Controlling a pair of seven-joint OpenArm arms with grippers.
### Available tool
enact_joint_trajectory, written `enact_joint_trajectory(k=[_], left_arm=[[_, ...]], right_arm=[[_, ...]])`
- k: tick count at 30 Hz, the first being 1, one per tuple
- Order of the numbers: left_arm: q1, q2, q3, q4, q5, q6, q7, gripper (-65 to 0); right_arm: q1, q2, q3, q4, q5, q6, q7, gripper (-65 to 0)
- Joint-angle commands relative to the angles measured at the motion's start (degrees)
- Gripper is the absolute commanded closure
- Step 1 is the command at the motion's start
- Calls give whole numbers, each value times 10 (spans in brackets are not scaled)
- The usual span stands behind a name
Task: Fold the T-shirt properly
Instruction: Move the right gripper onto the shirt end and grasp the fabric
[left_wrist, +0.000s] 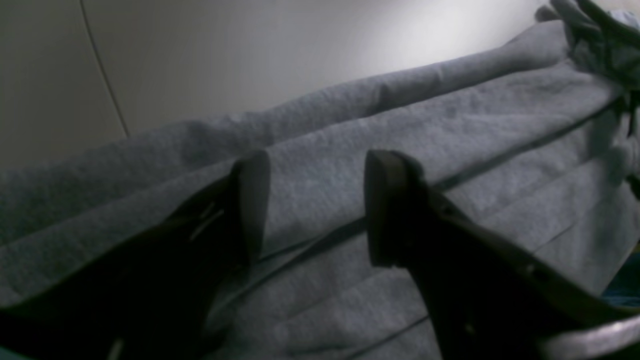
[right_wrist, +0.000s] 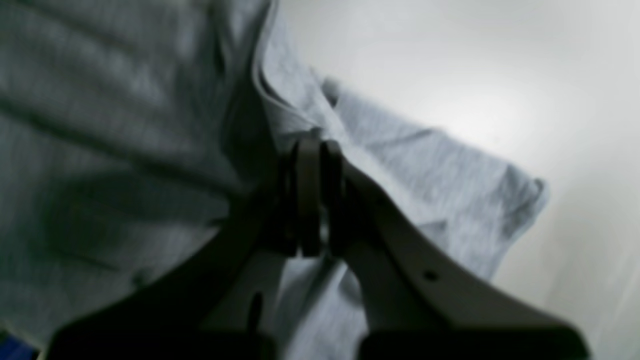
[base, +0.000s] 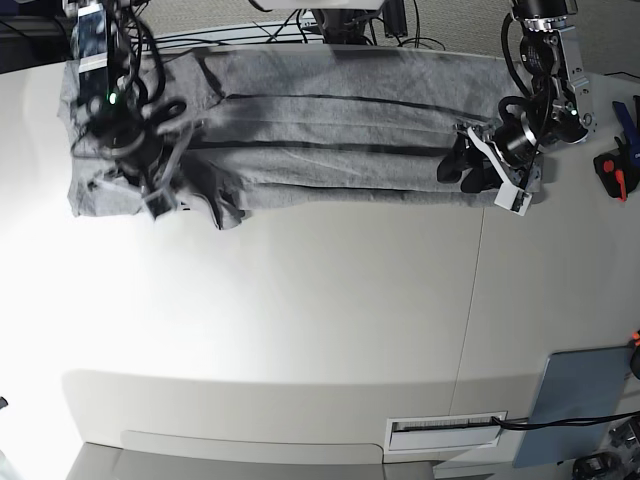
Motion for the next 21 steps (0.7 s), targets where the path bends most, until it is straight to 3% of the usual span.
enact_joint_trajectory(k=[1, 15, 21], left_arm=[[-6, -6, -3, 9, -10, -3, -13, -309], [-6, -6, -3, 9, -11, -3, -13, -309], [-6, -6, -3, 9, -11, -3, -13, -309]], right_arm=[[-9, 7, 4, 23, 2, 1, 13, 0], [-117, 7, 4, 59, 3, 1, 11, 0], [-117, 7, 4, 59, 44, 1, -6, 0]])
